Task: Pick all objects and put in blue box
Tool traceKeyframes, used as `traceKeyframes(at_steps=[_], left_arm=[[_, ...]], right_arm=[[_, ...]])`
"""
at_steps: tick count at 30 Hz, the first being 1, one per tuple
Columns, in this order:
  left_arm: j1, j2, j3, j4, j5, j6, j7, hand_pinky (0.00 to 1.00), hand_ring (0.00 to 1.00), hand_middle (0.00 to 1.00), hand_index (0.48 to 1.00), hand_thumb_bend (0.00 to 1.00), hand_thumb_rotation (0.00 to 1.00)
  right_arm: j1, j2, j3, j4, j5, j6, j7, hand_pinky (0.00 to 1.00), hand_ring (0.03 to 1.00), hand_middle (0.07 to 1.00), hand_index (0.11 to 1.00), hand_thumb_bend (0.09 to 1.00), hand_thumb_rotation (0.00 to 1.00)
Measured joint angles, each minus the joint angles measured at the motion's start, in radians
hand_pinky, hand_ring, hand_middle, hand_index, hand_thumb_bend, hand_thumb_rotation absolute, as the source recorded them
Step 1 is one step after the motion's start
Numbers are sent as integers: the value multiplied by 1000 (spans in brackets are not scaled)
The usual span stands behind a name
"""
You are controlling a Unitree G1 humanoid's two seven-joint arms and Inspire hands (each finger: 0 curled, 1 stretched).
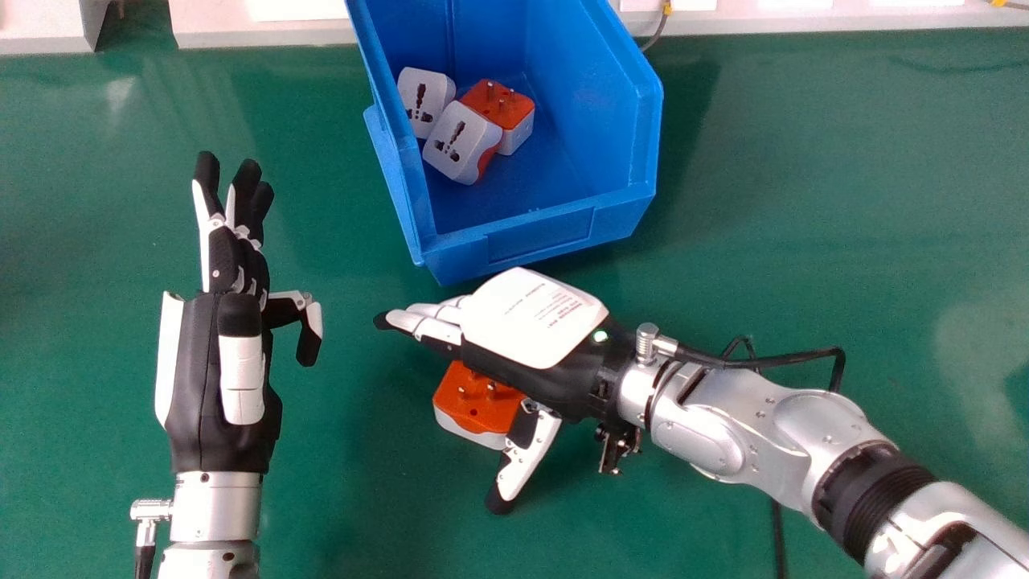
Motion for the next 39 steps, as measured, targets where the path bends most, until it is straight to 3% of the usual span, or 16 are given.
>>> traceKeyframes(at_steps=[3, 6, 8, 9, 10, 11, 16, 22, 33, 39], left_arm=[[0, 0, 1, 0, 0, 0, 0, 0, 1000, 1000, 959, 1000, 1000], [0, 0, 0, 0, 0, 0, 1, 0, 1000, 1000, 960, 1000, 1000], [0, 0, 0, 0, 0, 0, 3, 0, 1000, 1000, 960, 1000, 1000], [0, 0, 0, 0, 0, 0, 4, 0, 1000, 1000, 960, 1000, 1000], [0, 0, 0, 0, 0, 0, 7, 0, 1000, 1000, 960, 1000, 1000], [0, 0, 0, 0, 0, 0, 8, 0, 1000, 1000, 961, 1000, 1000], [0, 0, 0, 0, 0, 0, 8, 0, 1000, 1000, 961, 1000, 1000], [-1, 1, 0, 0, 0, 0, 7, 0, 1000, 1000, 961, 1000, 1000], [-8, 2, 0, 0, -1, 1, 5, 0, 1000, 1000, 961, 1000, 1000], [-13, 4, 0, 0, -2, 1, -9, 0, 1000, 1000, 960, 1000, 1000]], right_arm=[[14, 3, -6, 34, 16, -29, -65, 672, 848, 902, 939, 1000, 279], [18, 4, -6, 65, 22, -53, -104, 604, 718, 772, 796, 927, 143], [18, 5, -7, 77, 29, -72, -114, 604, 718, 772, 796, 927, 143], [17, 7, -8, 79, 34, -84, -117, 582, 680, 734, 735, 844, 137], [17, 10, -7, 80, 34, -92, -124, 582, 680, 734, 735, 844, 137], [16, 11, -7, 82, 33, -98, -128, 553, 637, 684, 687, 781, 110], [12, 10, 0, 92, 30, -124, -148, 466, 517, 591, 610, 650, 56], [7, 8, 7, 100, 23, -128, -155, 426, 459, 551, 565, 583, 28], [3, -4, 9, 99, 20, -150, -156, 408, 423, 529, 535, 542, 11], [1, -6, 9, 99, 18, -157, -156, 402, 412, 521, 523, 528, 5]])
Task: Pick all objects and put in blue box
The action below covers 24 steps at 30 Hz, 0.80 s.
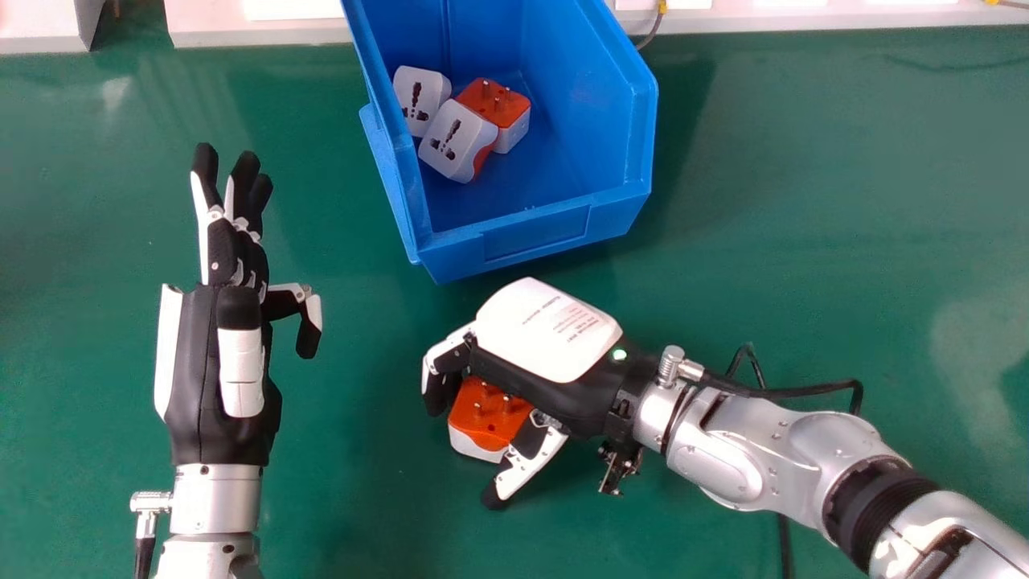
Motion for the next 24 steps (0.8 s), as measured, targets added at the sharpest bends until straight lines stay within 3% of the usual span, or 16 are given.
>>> traceKeyframes(at_steps=[8, 15, 19, 24], left_arm=[[0, 0, 0, 1, -2, 0, -6, 0, 1000, 1000, 959, 1000, 1000], [2, -2, 0, 1, 2, -2, 8, 0, 1000, 1000, 962, 1000, 1000], [3, -10, 0, 1, 4, -3, 17, 0, 1000, 1000, 963, 1000, 1000], [9, -11, -1, 0, 20, -5, 30, 0, 1000, 1000, 965, 1000, 1000]], right_arm=[[5, -31, -41, -39, 20, -17, 50, 398, 406, 516, 517, 520, 2], [36, -113, -122, -180, 68, -27, 108, 386, 398, 515, 518, 516, 1], [58, -143, -150, -260, 68, -8, 135, 377, 394, 516, 518, 516, 0], [66, -170, -174, -306, 79, -3, 175, 364, 388, 514, 521, 514, 0]])
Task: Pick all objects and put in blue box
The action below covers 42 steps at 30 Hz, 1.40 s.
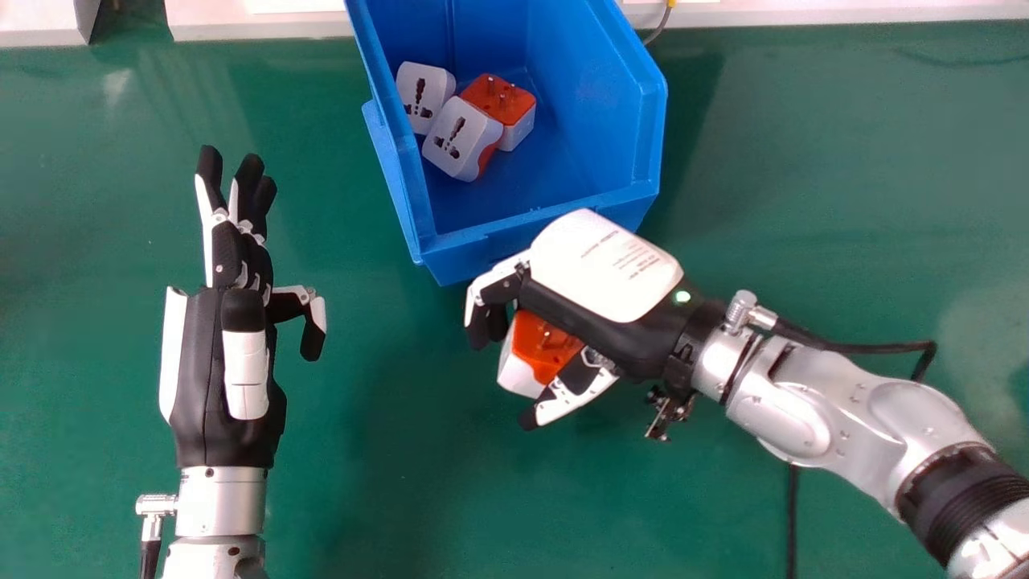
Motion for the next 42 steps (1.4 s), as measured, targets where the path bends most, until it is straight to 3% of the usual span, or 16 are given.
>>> traceKeyframes(at_steps=[6, 11, 14, 18, 21, 23, 28, 31, 38, 42], left_arm=[[9, 0, -2, -2, 12, -1, 17, 0, 1000, 1000, 970, 1000, 1000], [13, 0, -2, -2, 31, -1, 36, 0, 1000, 1000, 972, 1000, 1000], [12, 0, -2, -1, 40, -1, 40, 0, 1000, 1000, 974, 1000, 1000], [11, -1, -3, -1, 40, 0, 41, 0, 1000, 1000, 975, 1000, 1000], [8, -1, -3, 1, 40, 0, 39, 0, 1000, 1000, 976, 1000, 1000], [7, -1, -2, 4, 40, -1, 40, 0, 1000, 1000, 976, 1000, 1000], [2, -1, -1, 14, 42, -1, 53, 0, 1000, 1000, 976, 1000, 1000], [-7, -1, -2, 25, 41, -1, 56, 0, 1000, 1000, 976, 1000, 1000], [-20, -1, -2, 47, 39, -3, 45, 0, 1000, 1000, 971, 1000, 1000], [-30, -1, 0, 51, 39, -3, 45, 0, 1000, 1000, 970, 1000, 1000]], right_arm=[[3, -28, -30, -59, 24, 5, 96, 353, 384, 515, 524, 513, 0], [0, -51, -94, -125, 108, -1, 190, 346, 380, 514, 526, 512, 0], [-21, -52, -133, -145, 129, -6, 201, 332, 378, 514, 526, 512, 0], [-97, -33, -167, -133, 131, -8, 177, 315, 391, 505, 521, 514, 0], [-163, -16, -178, -105, 121, -9, 141, 238, 318, 492, 514, 519, 0], [-201, 0, -177, -72, 105, -10, 109, 238, 318, 492, 514, 519, 0], [-286, 34, -165, 26, 53, -5, 56, 167, 247, 459, 516, 521, 0], [-339, 53, -161, 92, 46, 1, 53, 167, 248, 452, 517, 522, 0], [-487, 128, -160, 295, 48, 43, 29, 292, 335, 475, 520, 518, 0], [-557, 177, -148, 402, 46, 87, -33, 314, 348, 478, 519, 518, 0]])
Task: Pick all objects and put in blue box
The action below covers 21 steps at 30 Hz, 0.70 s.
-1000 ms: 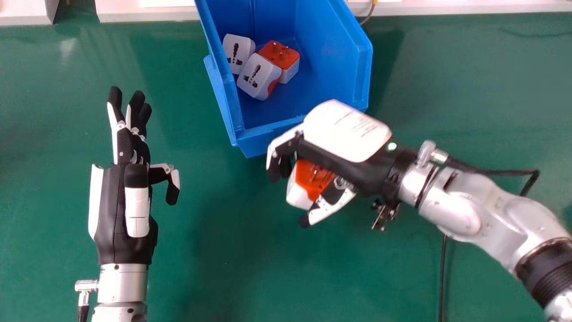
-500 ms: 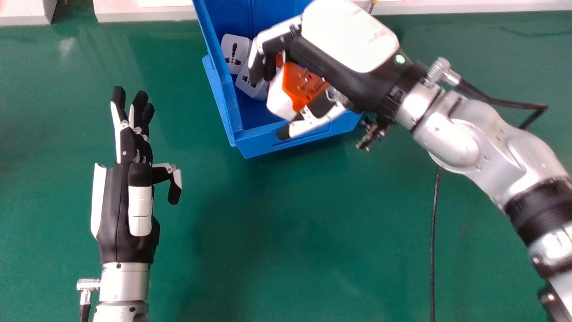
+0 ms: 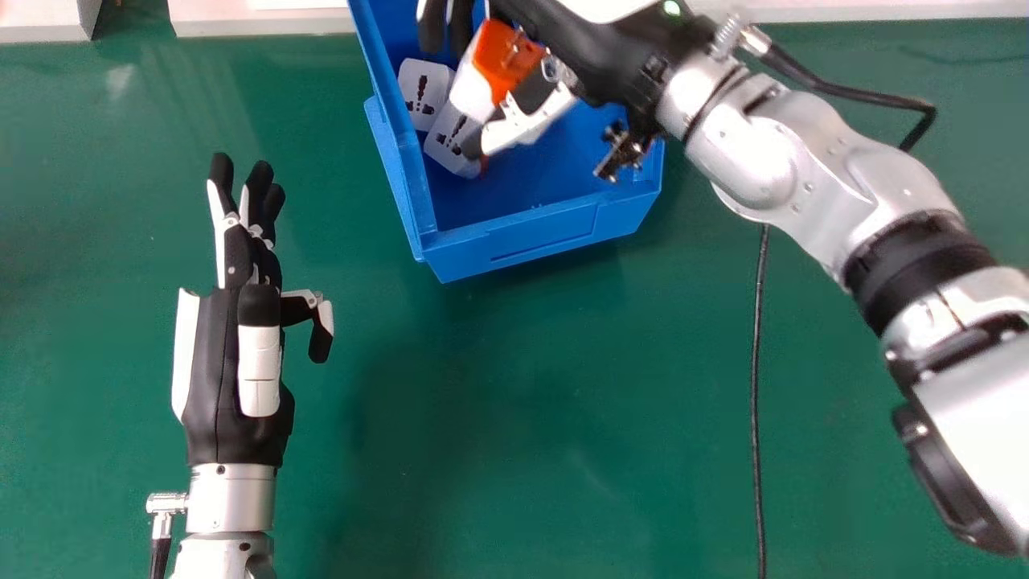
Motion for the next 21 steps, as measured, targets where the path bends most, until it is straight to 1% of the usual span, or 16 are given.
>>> traceKeyframes(at_steps=[2, 5, 11, 15, 21], left_arm=[[-4, 1, 0, 2, 0, 0, 0, 0, 1000, 1000, 969, 1000, 1000], [-9, 2, 1, 6, 0, 0, 1, 0, 1000, 1000, 968, 1000, 1000], [-17, 6, 2, 16, 0, 0, 9, 0, 1000, 1000, 967, 1000, 1000], [-22, 10, 3, 19, 1, -1, 13, 0, 1000, 1000, 967, 1000, 1000], [-25, 13, 3, 25, 1, -1, 14, 0, 1000, 1000, 965, 1000, 1000]], right_arm=[[-25, 18, 11, 42, -1, 22, -24, 346, 371, 481, 516, 518, 0], [-55, 46, 31, 100, -6, 76, -51, 359, 380, 481, 513, 518, 0], [-92, 76, 74, 169, -39, 184, -83, 387, 401, 482, 507, 519, 0], [-111, 89, 86, 192, -40, 216, -87, 391, 407, 482, 505, 519, 0], [-119, 113, 89, 214, -40, 265, -86, 399, 417, 482, 502, 520, 0]])
